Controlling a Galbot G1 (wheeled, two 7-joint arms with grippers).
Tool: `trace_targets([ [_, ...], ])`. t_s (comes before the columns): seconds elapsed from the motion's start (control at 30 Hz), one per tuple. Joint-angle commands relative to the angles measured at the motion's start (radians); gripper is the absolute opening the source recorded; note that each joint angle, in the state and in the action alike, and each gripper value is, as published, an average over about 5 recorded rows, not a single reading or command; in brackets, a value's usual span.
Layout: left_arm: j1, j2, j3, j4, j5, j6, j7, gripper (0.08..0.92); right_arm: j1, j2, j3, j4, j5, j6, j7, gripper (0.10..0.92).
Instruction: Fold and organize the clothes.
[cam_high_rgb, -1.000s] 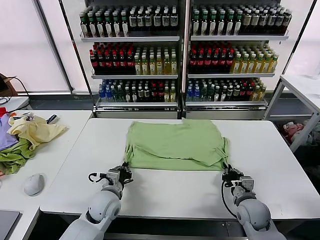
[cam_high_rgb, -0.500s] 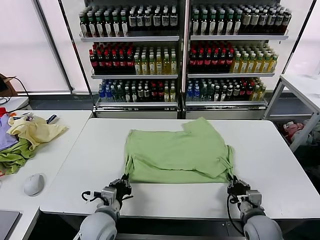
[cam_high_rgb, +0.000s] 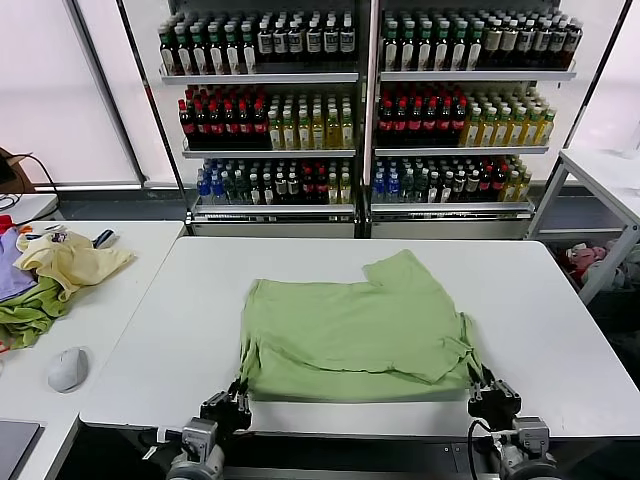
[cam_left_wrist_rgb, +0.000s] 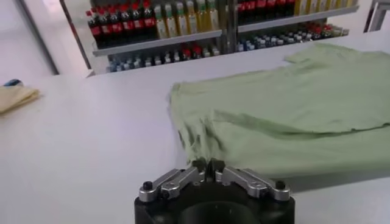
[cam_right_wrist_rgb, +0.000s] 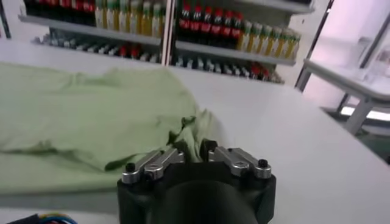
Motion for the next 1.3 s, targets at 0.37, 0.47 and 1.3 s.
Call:
trace_targets([
  [0.37,-0.352,0.074,0.001,0.159,-0.141,-0.004,-0.008,0.618,0.433,-0.045,-0.176,-0.207,0.126,-0.031,0.06,0.798],
  [0.47,-0.498,0.06,0.05,0.278,-0.178,0.0,-0.007,0.705,0.606,-0.046,-0.264,-0.356,0.144,-0.059,0.062,0.819],
  [1.3,-0.992,-0.139,0.246,0.953,-0.185,0.003,0.036,0.823,1.226,0.13,-0.481,-1.176,0.127,-0.106,0.0,0.823],
])
